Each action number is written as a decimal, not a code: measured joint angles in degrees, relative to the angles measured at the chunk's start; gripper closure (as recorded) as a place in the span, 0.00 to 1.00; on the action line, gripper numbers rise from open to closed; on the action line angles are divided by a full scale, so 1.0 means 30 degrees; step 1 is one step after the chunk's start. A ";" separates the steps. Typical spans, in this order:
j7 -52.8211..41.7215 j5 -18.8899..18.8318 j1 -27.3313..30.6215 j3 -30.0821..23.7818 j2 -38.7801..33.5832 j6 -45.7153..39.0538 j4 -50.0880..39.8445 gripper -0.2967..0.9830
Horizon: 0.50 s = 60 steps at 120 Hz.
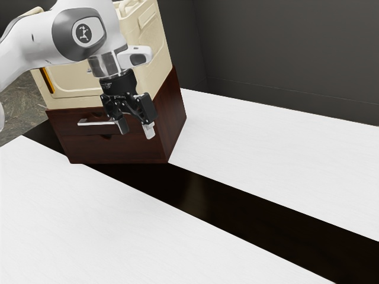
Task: Pull the drawer handle with one arm to open the drawer
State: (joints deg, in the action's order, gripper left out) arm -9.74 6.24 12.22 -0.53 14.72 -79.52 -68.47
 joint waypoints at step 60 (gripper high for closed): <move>-0.0093 -0.0386 0.0130 0.0684 -0.2565 0.1198 0.2038 0.23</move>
State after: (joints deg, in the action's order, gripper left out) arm -10.02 5.08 12.61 1.53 7.02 -75.92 -62.35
